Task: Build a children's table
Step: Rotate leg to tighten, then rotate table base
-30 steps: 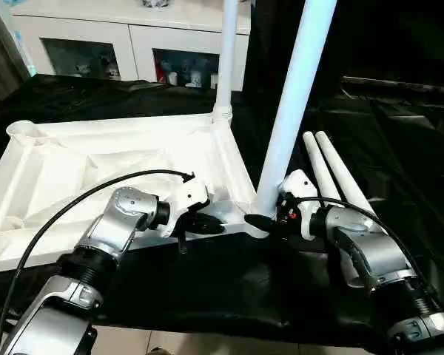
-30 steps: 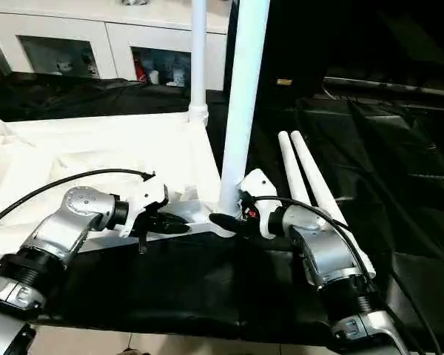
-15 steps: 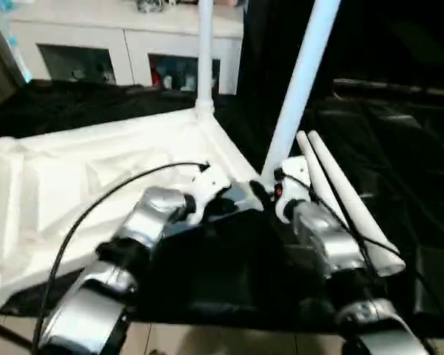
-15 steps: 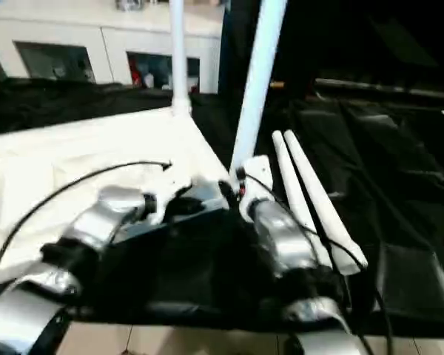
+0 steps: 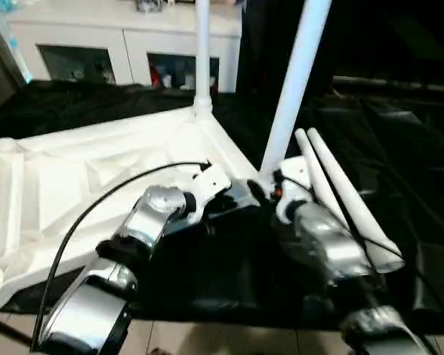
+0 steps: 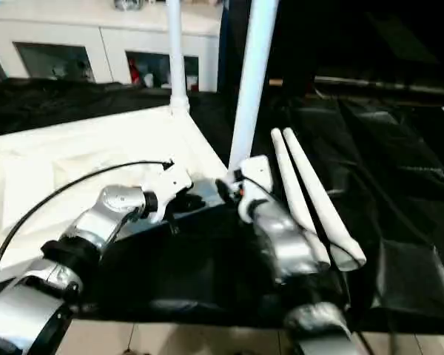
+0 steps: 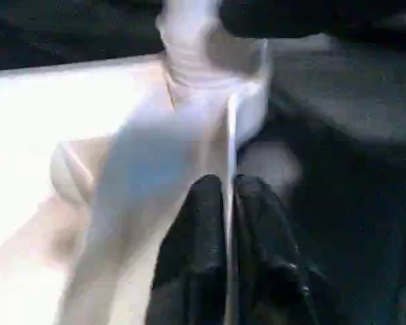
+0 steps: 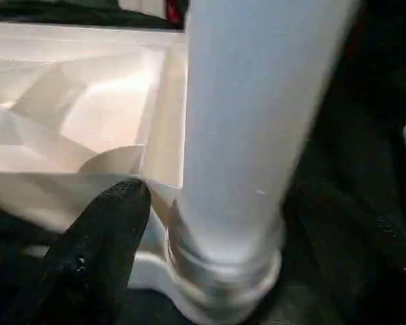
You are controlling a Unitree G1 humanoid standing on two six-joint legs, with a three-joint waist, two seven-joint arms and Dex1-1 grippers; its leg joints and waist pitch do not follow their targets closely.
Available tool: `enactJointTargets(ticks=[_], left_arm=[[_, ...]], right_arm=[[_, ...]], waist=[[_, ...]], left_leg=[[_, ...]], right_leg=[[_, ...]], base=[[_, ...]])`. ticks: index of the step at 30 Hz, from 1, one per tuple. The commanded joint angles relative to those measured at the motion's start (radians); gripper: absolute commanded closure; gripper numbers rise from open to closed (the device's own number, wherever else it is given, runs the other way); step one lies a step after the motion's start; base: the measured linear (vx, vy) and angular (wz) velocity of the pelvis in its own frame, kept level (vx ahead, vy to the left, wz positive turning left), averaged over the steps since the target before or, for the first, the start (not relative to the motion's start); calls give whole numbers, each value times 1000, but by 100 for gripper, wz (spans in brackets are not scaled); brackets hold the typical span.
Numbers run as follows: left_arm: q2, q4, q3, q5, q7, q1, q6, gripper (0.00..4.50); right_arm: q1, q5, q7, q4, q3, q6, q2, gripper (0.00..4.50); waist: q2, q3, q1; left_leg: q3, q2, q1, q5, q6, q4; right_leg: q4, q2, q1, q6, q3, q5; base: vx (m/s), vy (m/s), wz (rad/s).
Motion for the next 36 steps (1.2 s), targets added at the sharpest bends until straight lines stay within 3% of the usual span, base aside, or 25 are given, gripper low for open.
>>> enactJointTargets(ticks=[1,2,3,4,8,9,11,14,15,16,17,18,19,20,21,22,24,25,26,28,32,36], left_arm=[[-5,-30,46,-34,48,-38,-51,381],[-1,-40,60,-38,69,-40,-49,363],[18,-69,73,-37,85,-35,-58,363],[18,-69,73,-37,85,-35,-58,355],[84,-175,115,-49,86,2,-3,324],[121,-247,128,-50,71,32,53,318],[149,-288,128,-41,61,51,81,284],[267,-434,137,15,41,120,219,276],[316,-480,144,44,39,144,267,268],[368,-534,154,67,38,174,319,247],[390,-554,162,74,35,186,340,244],[415,-585,169,76,32,204,369,244],[480,-628,183,97,12,240,402,244],[489,-634,184,99,9,245,405,244],[511,-645,191,106,1,256,418,244],[561,-658,200,127,3,272,454,258],[584,-639,212,135,19,269,468,278],[601,-626,221,142,33,267,480,278],[636,-611,225,164,50,265,493,279],[667,-604,233,172,59,270,521,316],[693,-594,236,187,76,293,565,333],[691,-552,220,192,93,310,562,379]], right_arm=[[59,25,62,-145,4,44,-53,64],[80,24,76,-182,5,48,-73,64],[109,33,106,-235,9,51,-105,64],[109,33,106,-235,9,51,-105,64],[147,70,172,-345,20,106,-146,64],[155,87,201,-370,32,133,-157,64],[159,88,218,-378,46,143,-166,64],[156,59,237,-357,96,176,-174,64],[149,50,232,-335,107,196,-168,64],[143,40,218,-315,114,212,-160,82],[139,32,208,-302,115,208,-154,93],[135,24,194,-290,115,204,-149,93],[127,29,191,-268,117,216,-137,93],[126,30,192,-266,118,218,-136,113],[123,29,195,-261,124,215,-134,113],[115,32,188,-251,129,220,-125,133],[107,29,186,-242,136,217,-120,141],[103,27,185,-236,141,216,-117,141],[96,24,183,-224,145,214,-113,149],[90,17,184,-211,148,214,-112,179],[91,12,190,-215,146,218,-122,207],[96,13,195,-232,145,228,-139,250]], waist=[[-8,-61,7],[-1,-61,11],[-10,-62,8],[-9,-63,11],[-9,-66,4],[-20,-66,2],[-9,-67,6],[-4,-71,7],[-10,-73,3],[0,-73,1],[0,-73,0],[1,-69,-1],[-7,-66,1],[0,-64,3],[1,-61,3],[-3,-55,6],[0,-55,5],[-8,-55,3],[-3,-55,6],[-4,-55,4],[-5,-54,6],[-2,-57,7]], left_leg=[[-18,24,22,-408,5,-76],[-17,29,27,-411,4,-77],[-20,28,16,-397,4,-80],[-21,30,13,-389,4,-82],[-16,30,11,-345,18,-77],[-13,30,10,-332,22,-75],[-10,31,18,-288,28,-71],[-10,34,18,-211,33,-68],[-10,34,14,-185,34,-67],[-7,31,21,-151,33,-63],[-6,32,22,-144,29,-62],[-5,32,20,-144,25,-64],[-3,31,23,-161,16,-66],[-5,33,27,-184,4,-69],[-4,33,27,-199,-2,-71],[-4,34,36,-278,-28,-75],[-7,33,35,-310,-44,-78],[-8,33,38,-330,-52,-78],[-9,33,38,-338,-58,-79],[-12,32,36,-349,-64,-80],[-11,32,39,-367,-71,-77],[-11,30,37,-347,-69,-76]], right_leg=[[-96,-39,31,-80,19,-548],[-93,-39,25,-93,22,-508],[-84,-36,37,-102,19,-462],[-81,-37,41,-103,19,-445],[-66,-37,43,-140,24,-355],[-65,-36,43,-146,24,-340],[-55,-33,40,-174,27,-269],[-37,-32,48,-211,27,-146],[-31,-31,52,-214,26,-117],[-28,-29,49,-223,27,-85],[-26,-30,49,-230,27,-76],[-28,-29,48,-232,27,-83],[-31,-26,47,-229,28,-108],[-31,-28,46,-227,28,-138],[-34,-27,44,-222,29,-158],[-42,-27,36,-203,30,-245],[-44,-28,37,-186,31,-290],[-48,-27,33,-174,31,-310],[-48,-28,31,-166,31,-321],[-48,-29,32,-156,31,-335],[-49,-28,26,-158,33,-335],[-45,-27,28,-160,34,-307]], base=[[0,0,0],[0,0,0],[0,0,0],[0,0,0],[0,0,0],[51,-10,-2],[58,-14,-1],[58,-5,3],[0,0,0],[0,0,0],[0,0,0],[0,0,0],[0,0,0],[0,0,0],[0,0,0],[0,0,0],[0,0,0],[0,0,0],[0,0,0],[0,0,0],[0,0,0],[0,0,0]])
